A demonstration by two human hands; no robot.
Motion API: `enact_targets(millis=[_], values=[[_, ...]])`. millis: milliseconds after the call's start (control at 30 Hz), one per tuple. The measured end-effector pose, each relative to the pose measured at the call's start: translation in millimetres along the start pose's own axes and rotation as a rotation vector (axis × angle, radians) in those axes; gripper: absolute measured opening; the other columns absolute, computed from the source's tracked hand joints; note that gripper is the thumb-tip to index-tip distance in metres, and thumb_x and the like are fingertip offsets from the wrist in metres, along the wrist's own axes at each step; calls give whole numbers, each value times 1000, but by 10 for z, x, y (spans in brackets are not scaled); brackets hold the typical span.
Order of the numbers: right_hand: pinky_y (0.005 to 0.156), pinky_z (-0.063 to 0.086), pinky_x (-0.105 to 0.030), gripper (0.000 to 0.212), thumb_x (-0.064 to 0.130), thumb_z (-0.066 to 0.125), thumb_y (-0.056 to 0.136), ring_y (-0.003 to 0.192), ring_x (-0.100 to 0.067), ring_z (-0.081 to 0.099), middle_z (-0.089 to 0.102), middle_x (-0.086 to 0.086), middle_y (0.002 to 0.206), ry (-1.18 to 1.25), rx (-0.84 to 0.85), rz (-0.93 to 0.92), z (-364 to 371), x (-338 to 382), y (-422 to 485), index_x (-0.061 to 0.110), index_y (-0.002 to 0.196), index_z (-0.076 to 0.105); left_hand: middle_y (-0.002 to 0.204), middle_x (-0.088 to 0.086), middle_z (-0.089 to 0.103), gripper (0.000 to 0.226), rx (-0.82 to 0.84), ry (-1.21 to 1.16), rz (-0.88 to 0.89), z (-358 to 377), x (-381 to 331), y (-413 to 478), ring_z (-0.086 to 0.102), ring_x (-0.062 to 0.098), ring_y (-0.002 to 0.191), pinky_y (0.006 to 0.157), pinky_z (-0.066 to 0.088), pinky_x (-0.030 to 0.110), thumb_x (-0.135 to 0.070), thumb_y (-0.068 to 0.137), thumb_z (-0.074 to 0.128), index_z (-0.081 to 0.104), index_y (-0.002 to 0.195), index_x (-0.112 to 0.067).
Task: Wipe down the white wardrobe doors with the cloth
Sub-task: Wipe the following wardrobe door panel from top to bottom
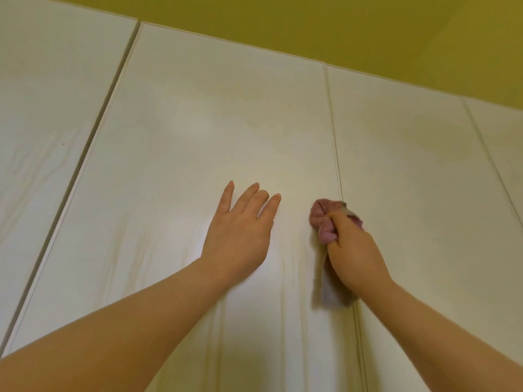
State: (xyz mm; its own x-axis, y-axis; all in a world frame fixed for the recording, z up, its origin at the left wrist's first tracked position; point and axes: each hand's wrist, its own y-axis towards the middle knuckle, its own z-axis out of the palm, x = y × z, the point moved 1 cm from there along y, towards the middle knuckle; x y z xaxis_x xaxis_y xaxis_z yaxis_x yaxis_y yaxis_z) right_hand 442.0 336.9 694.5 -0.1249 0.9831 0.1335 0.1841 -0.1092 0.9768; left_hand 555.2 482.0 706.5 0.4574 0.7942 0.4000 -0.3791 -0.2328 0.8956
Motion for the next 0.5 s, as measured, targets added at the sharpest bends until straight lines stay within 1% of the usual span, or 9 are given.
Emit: enact_targets(millis=[67,133,200,233,267,300,367,467,500], values=[[56,33,-9,31,6,40,91,61,0,43,45,13,68,-46,-59,11,80,-70,-336,28,70,44,114,6,64,45,11,-22,7,3,-53,-64,57,27,119,109,26,51,-15,80,51,61,124,-9],[57,34,-9,21,8,43,91,64,-2,46,49,13,70,-99,-37,9,96,-147,-510,20,77,52,117,5,64,45,22,-28,23,9,-132,-115,56,25,120,107,32,51,-17,82,45,61,124,-9],[56,34,-16,17,10,41,91,66,-11,49,52,9,73,-115,4,5,56,-164,-409,17,81,52,119,8,64,45,22,-42,34,28,-217,-135,57,26,119,107,32,51,-17,82,44,62,123,-8],[55,35,-23,16,11,39,91,67,-14,49,52,5,74,-116,16,1,36,-130,-288,17,82,50,120,9,64,46,11,-48,36,39,-237,-125,57,27,119,107,28,52,-17,82,43,62,123,-7],[54,33,-25,14,12,37,91,65,-14,47,51,4,74,-119,19,2,12,-96,-175,17,83,47,120,11,64,46,5,-56,31,50,-267,-115,58,27,118,106,25,51,-17,83,41,62,123,-6],[52,31,-23,14,13,36,92,63,-12,45,48,4,72,-113,2,-1,5,-46,-76,18,83,44,120,11,64,47,5,-56,22,52,-271,-94,58,28,117,105,24,51,-18,84,39,62,123,-6],[49,27,-15,14,11,36,93,62,-10,43,43,9,69,-78,-51,7,38,-7,-30,18,83,43,121,11,64,48,17,-43,0,57,-259,-55,59,27,116,106,28,52,-20,86,35,62,123,-6],[52,31,-12,16,8,40,91,64,-10,45,44,10,68,-54,-92,18,145,-79,-364,14,78,48,121,9,64,49,49,-39,-39,43,-233,-57,59,25,116,104,36,52,-23,88,32,62,123,-7],[54,32,-10,16,7,42,90,63,-8,44,45,10,67,-49,-85,8,157,-108,-488,13,77,49,120,9,64,49,46,-44,-45,42,-229,-67,59,25,116,102,37,53,-23,88,32,63,122,-7]])
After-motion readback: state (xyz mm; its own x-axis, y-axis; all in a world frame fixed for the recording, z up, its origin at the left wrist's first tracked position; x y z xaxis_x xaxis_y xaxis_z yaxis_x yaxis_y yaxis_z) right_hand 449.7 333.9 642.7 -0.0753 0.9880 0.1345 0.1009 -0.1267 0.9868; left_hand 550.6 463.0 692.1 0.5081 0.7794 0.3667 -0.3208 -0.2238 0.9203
